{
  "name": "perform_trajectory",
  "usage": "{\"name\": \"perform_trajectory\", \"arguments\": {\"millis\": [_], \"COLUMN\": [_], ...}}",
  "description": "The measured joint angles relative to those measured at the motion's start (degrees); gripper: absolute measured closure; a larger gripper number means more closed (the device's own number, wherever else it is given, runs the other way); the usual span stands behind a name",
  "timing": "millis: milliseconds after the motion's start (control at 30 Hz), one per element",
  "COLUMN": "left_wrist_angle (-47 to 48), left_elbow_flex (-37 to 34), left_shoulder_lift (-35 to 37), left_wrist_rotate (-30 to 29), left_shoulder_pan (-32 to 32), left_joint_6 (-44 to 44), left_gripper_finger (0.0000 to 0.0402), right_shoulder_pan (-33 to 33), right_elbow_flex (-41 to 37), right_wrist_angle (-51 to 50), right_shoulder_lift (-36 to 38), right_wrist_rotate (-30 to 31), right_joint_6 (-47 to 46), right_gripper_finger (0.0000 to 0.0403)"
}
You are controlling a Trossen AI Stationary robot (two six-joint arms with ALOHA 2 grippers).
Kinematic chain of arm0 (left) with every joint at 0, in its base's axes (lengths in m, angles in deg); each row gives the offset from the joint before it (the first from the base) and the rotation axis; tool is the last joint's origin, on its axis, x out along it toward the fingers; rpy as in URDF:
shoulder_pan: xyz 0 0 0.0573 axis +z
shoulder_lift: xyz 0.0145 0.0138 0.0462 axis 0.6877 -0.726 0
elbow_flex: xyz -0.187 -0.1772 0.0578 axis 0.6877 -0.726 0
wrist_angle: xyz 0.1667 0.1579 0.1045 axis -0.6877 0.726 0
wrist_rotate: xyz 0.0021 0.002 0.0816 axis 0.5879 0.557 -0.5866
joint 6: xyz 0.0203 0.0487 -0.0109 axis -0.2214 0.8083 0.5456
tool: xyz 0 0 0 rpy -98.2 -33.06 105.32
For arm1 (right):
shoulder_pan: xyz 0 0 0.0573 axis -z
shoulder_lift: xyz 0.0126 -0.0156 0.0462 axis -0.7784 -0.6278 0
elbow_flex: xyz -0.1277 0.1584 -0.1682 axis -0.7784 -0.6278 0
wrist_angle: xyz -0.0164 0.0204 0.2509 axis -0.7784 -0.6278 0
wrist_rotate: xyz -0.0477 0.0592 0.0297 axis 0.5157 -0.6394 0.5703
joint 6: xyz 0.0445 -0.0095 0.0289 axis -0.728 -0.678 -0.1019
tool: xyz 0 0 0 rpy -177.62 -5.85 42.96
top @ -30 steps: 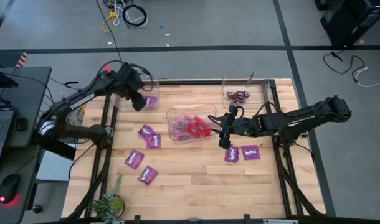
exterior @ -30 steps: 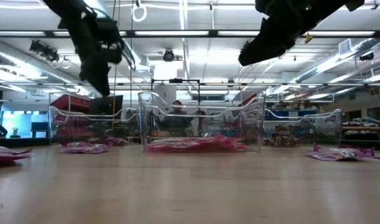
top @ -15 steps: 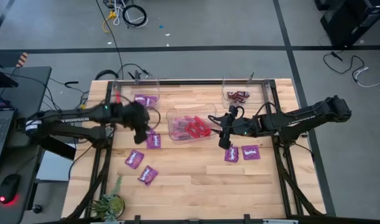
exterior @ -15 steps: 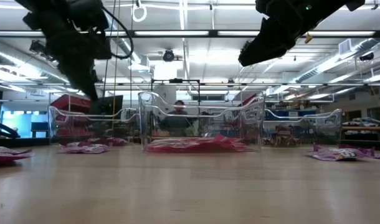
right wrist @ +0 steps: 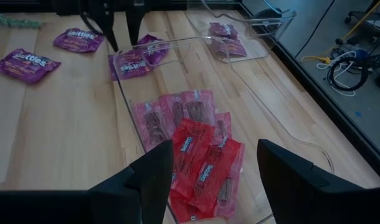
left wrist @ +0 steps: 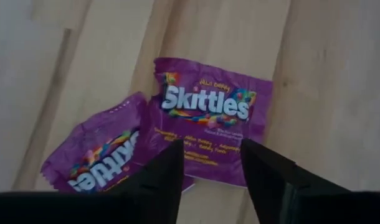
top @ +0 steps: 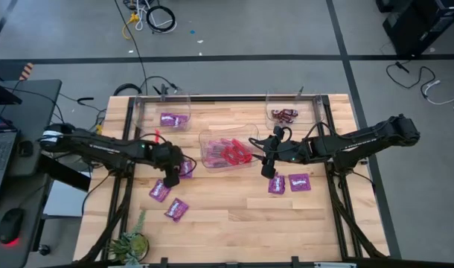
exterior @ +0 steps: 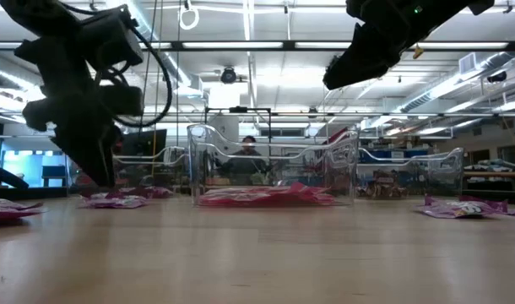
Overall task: Sort candy
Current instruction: Put the violet candy pack into the top left transparent bin
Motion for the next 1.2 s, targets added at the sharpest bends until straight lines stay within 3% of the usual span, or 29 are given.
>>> {"name": "perform_trajectory", "arguments": {"millis": [200,367,467,600,667,967,1100,1200], "left_wrist_angle": [-0.4,-0.9,-0.4,1.7,1.9,2.1,1.6,2.1], "left_elbow_flex": [0.1,0.4,0.9,2.8,3.9,7.0,8.2,8.2], "left_shoulder_lift": [-6.1,-8.9,-8.9,-8.8,-8.8,-8.8,-8.8,-8.8], "left_wrist_rotate": [-2.4,-2.5,-2.4,-1.7,-1.5,1.0,1.4,-2.1], "left_shoulder_pan": [-0.8,-0.8,-0.8,-1.6,-1.9,-3.7,-6.1,-7.4], "left_joint_6": [-1.1,-1.1,-0.9,1.8,2.4,1.6,2.7,4.5], "left_gripper_finger": [0.0223,0.0235,0.0274,0.0367,0.0391,0.0392,0.0365,0.0332], "right_shoulder_pan": [0.0,0.0,0.0,0.0,0.0,0.0,0.0,0.0], "right_elbow_flex": [0.0,0.0,0.0,0.0,0.0,0.0,0.0,0.0], "right_wrist_angle": [0.0,-0.1,-0.1,-0.1,-0.1,-0.4,-0.4,-0.4], "right_shoulder_lift": [0.0,0.0,0.0,0.0,0.0,0.0,0.0,0.0], "right_wrist_rotate": [0.0,0.0,0.0,0.0,0.0,0.0,0.0,0.0], "right_joint_6": [0.1,0.1,0.1,0.1,0.1,0.1,0.1,0.1], "right_gripper_finger": [0.0186,0.0186,0.0186,0.0186,0.0186,0.0186,0.0186,0.0186]}}
